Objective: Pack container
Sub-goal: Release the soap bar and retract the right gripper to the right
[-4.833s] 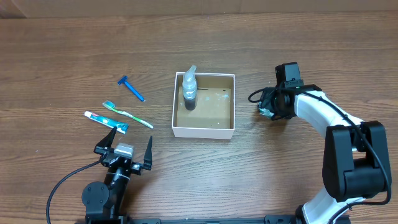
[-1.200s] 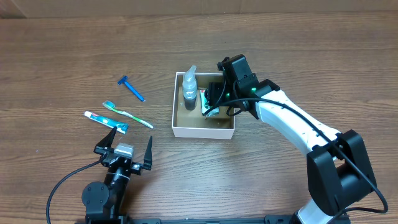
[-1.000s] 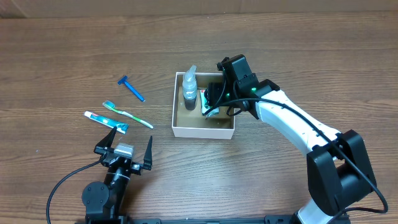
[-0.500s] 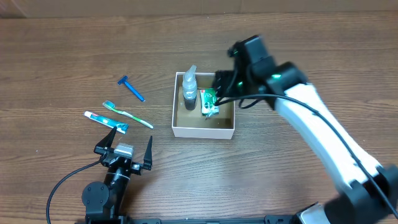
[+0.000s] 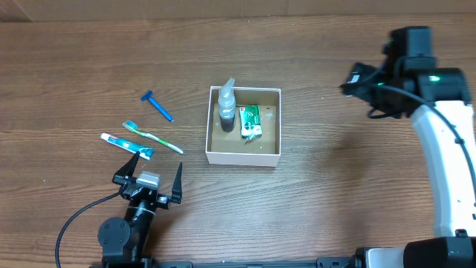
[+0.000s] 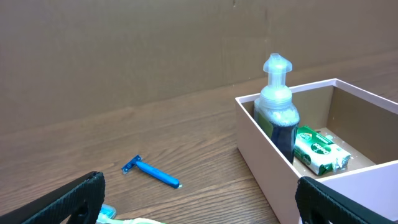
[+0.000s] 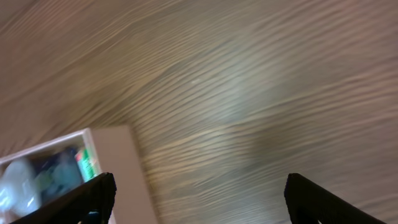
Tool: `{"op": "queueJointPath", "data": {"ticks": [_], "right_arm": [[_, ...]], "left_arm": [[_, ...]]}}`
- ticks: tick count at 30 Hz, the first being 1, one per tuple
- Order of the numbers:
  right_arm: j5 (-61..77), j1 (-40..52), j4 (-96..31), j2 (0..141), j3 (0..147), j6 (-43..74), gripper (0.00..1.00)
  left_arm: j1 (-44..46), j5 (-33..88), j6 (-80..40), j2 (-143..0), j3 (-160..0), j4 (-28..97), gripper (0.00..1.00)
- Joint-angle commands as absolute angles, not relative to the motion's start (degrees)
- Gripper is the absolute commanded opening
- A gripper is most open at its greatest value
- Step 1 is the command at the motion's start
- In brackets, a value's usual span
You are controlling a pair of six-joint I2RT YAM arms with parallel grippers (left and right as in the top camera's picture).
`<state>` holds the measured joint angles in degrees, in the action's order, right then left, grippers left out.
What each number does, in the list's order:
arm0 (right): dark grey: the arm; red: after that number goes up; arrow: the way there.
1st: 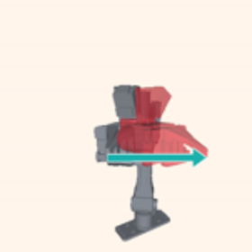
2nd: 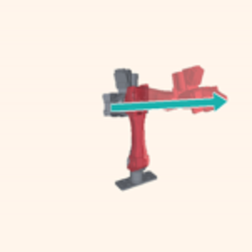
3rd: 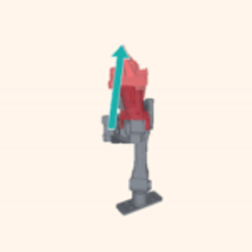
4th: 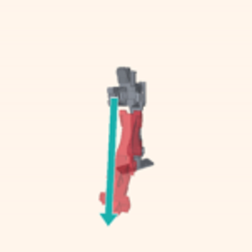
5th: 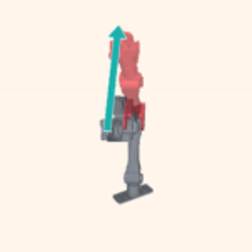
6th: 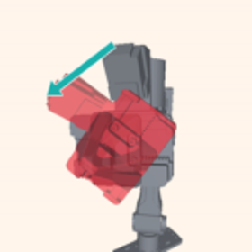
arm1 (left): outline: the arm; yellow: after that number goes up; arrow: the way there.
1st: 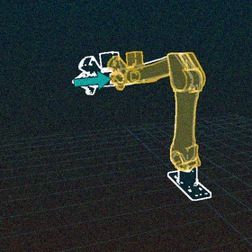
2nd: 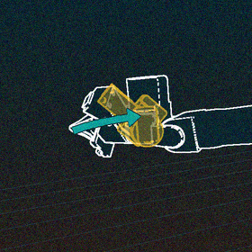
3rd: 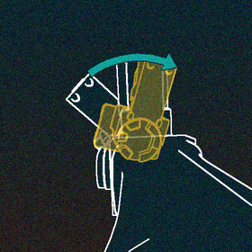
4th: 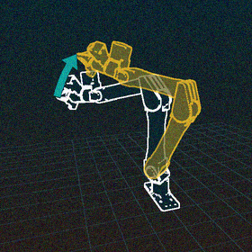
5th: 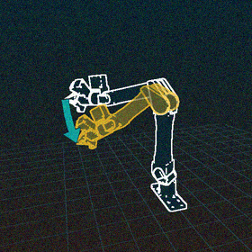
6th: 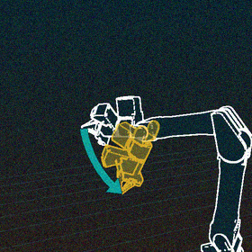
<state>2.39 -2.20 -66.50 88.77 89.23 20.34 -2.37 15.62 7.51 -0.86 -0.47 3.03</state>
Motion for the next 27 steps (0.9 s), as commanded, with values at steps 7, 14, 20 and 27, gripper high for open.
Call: {"op": "queueJointPath", "data": {"ticks": [7,14,20,27], "right_arm": [[3.05,-5.65,-66.57,88.47,89.86,18.0,1.0],[3.05,-5.65,-66.52,88.47,89.86,18.0,1.0],[3.05,-5.65,-66.52,88.47,89.86,18.0,1.0],[3.05,-5.65,-66.52,88.47,89.86,18.0,1.0]], "left_arm": [[-2.7,15.0,8.16,-0.32,-0.27,2.96,1.0],[-2.7,14.74,8.21,-0.32,-0.27,2.94,1.0],[-2.7,14.66,8.16,-0.32,-0.27,2.96,1.0],[-2.7,14.59,8.16,-0.32,-0.27,2.94,1.0]]}}
